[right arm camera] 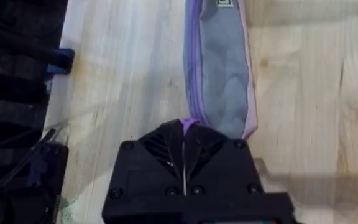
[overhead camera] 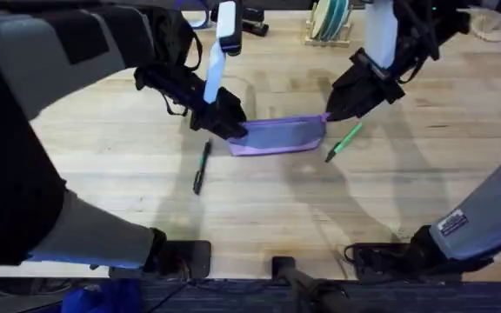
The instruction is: Unzip the bag, pick up the pens from the table one at a time and place them inside, then zip the bag closed.
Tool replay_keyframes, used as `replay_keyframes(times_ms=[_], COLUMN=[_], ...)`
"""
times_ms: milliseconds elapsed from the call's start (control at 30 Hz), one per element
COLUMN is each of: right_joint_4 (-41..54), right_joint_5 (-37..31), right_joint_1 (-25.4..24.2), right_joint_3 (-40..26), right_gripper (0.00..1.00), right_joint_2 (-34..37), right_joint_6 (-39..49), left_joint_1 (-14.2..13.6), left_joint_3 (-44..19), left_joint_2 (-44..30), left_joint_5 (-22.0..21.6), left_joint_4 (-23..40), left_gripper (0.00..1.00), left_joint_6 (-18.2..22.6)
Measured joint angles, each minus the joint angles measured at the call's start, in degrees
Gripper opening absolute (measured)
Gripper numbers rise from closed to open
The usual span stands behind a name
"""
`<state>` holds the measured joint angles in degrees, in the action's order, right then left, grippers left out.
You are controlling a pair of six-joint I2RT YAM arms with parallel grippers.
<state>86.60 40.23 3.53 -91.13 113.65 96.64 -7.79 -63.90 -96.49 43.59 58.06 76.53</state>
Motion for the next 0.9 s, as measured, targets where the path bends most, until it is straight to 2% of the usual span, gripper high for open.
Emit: replay_keyframes(times_ms=[567, 900], right_joint_4=[0.67, 0.51], right_joint_5=[0.24, 3.29], right_joint_1=[7.95, 9.96], right_joint_3=[-2.95, -3.02], right_gripper=[0.029, 0.029], right_joint_2=[-0.02, -0.01], right_joint_6=[0.0, 0.0], left_joint_1=[0.0, 0.0], left_joint_3=[0.0, 0.0], left_joint_2=[0.0, 0.0], left_joint_5=[-0.05, -0.07], left_joint_4=[0.04, 0.13], left_gripper=[0.041, 0.041], left_joint_6=[0.0, 0.0])
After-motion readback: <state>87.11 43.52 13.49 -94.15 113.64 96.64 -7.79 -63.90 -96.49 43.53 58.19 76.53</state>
